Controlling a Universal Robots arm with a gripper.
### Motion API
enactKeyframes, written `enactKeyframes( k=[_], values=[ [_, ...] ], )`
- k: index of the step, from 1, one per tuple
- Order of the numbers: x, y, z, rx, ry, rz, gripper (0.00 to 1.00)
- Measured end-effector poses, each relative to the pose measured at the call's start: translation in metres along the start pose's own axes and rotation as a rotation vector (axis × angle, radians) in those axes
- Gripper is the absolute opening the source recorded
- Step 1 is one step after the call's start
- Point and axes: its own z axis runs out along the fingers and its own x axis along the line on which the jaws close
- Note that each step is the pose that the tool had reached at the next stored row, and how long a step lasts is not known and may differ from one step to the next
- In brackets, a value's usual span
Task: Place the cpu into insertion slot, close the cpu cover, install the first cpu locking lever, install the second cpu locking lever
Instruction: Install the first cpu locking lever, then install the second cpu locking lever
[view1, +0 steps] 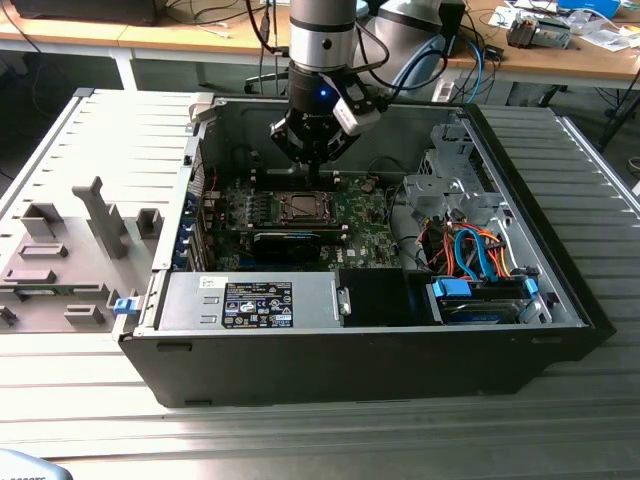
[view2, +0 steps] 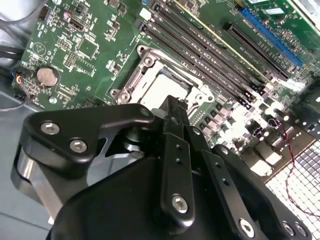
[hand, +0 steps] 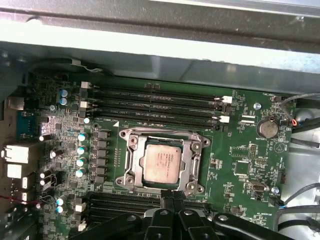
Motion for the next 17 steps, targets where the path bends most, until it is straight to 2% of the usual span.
enactKeyframes(
  k=[4,8,10,12,13,15,17],
  values=[
    [0.0001,-0.0016,-0.0001,0.0002,0.0001,0.000,0.11],
    [0.0016,-0.0159,0.0013,-0.0063,-0.0006,0.000,0.11],
    [0.0024,-0.0242,0.0021,-0.0158,-0.0017,0.000,0.11],
    [0.0036,-0.0341,0.0031,-0.0352,-0.0037,0.000,0.11],
    [0.0043,-0.0368,0.0035,-0.0430,-0.0045,0.000,0.11],
    [0.0065,-0.0418,0.0046,-0.0654,-0.0070,0.000,0.11],
    [0.0094,-0.0462,0.0057,-0.0954,-0.0102,0.000,0.11]
  ],
)
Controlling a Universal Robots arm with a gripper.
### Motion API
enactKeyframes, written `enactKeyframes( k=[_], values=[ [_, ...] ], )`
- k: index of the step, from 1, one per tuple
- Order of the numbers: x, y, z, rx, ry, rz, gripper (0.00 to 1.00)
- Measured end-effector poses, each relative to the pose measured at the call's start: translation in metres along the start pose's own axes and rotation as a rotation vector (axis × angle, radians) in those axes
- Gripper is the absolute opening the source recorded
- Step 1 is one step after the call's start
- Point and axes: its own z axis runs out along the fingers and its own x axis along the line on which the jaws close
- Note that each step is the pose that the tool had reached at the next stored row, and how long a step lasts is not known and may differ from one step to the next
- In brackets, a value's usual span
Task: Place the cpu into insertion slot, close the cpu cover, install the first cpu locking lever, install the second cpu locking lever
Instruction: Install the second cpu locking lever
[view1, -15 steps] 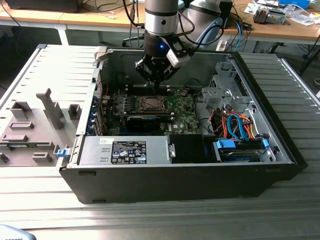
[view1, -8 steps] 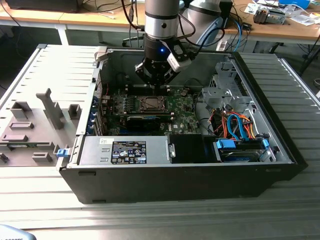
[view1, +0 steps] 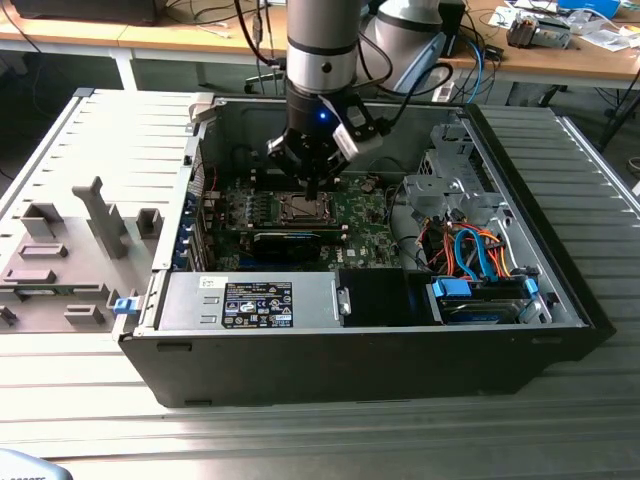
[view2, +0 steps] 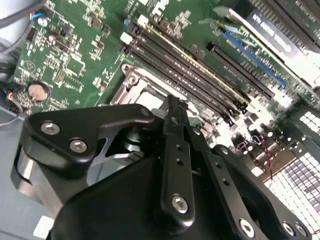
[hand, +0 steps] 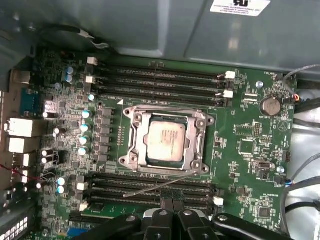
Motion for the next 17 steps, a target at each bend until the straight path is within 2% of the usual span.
enactKeyframes(
  k=[1,5,8,9,10,13,14,15,17],
  values=[
    [0.0021,-0.0012,0.0011,-0.0068,-0.0007,0.000,0.11],
    [0.0095,-0.0024,0.0048,-0.0152,-0.0016,0.000,0.11],
    [0.0224,-0.0067,0.0095,-0.0276,-0.0029,0.000,0.11],
    [0.0245,-0.0077,0.0102,-0.0297,-0.0031,0.000,0.11],
    [0.0282,-0.0103,0.0117,-0.0354,-0.0037,0.000,0.11],
    [0.0341,-0.0140,0.0139,-0.0459,-0.0048,0.000,0.11],
    [0.0360,-0.0146,0.0144,-0.0525,-0.0054,0.000,0.11],
    [0.0374,-0.0150,0.0146,-0.0640,-0.0067,0.000,0.11],
    [0.0391,-0.0161,0.0147,-0.0963,-0.0103,0.000,0.11]
  ],
)
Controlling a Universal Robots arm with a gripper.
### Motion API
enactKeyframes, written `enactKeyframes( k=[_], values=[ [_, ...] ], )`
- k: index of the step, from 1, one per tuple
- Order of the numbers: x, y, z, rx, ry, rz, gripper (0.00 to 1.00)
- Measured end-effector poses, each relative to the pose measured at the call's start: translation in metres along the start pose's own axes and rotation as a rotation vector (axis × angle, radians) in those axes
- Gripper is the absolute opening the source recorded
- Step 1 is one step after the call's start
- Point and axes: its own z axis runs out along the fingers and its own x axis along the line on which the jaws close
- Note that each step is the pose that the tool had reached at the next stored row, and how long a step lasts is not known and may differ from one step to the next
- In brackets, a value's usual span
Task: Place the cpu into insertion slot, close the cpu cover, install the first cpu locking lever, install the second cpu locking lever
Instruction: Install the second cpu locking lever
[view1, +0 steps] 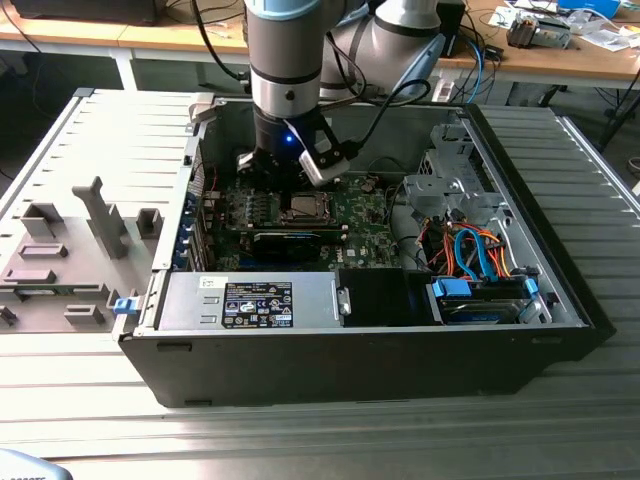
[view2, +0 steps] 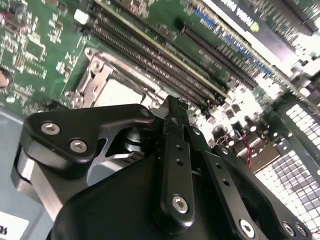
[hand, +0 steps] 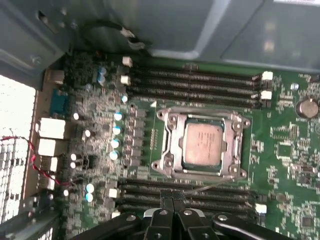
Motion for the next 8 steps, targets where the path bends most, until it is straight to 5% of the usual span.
enactKeyframes(
  k=[2,8],
  values=[
    [0.0025,-0.0039,0.0003,-0.0293,-0.0031,0.000,0.11],
    [0.0073,-0.0213,0.0012,-0.0820,-0.0087,0.001,0.11]
  ],
)
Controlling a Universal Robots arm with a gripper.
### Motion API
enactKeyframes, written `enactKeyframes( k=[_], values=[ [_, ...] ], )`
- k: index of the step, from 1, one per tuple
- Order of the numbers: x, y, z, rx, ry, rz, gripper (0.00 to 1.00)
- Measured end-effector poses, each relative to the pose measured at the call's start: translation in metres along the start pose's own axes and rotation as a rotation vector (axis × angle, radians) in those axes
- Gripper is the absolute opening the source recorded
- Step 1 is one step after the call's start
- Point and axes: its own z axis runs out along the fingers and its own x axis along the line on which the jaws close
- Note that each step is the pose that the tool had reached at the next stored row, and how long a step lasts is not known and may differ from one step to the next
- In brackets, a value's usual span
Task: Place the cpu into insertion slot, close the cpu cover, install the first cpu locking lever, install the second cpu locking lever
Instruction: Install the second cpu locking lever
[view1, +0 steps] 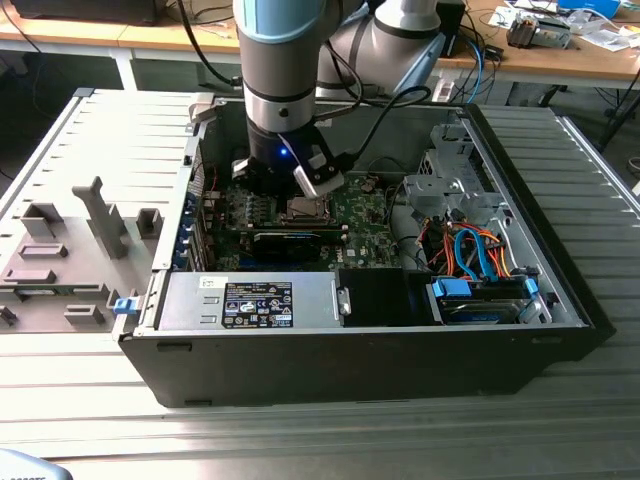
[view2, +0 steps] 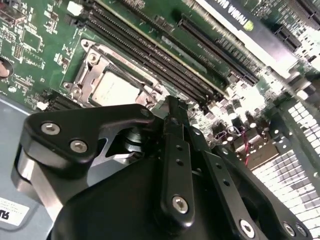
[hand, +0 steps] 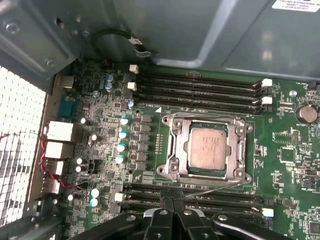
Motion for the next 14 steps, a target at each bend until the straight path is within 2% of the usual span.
enactKeyframes(
  k=[1,2,4,7,14],
  values=[
    [0.0003,-0.0026,-0.0001,-0.0107,-0.0011,0.000,0.11],
    [0.0007,-0.0058,0.0000,-0.0260,-0.0028,0.000,0.11],
    [0.0015,-0.0092,0.0018,-0.0406,-0.0043,0.000,0.11],
    [0.0031,-0.0110,0.0067,-0.0438,-0.0047,0.000,0.11],
    [0.0103,-0.0127,0.0220,-0.0442,-0.0042,-0.003,0.11]
  ],
)
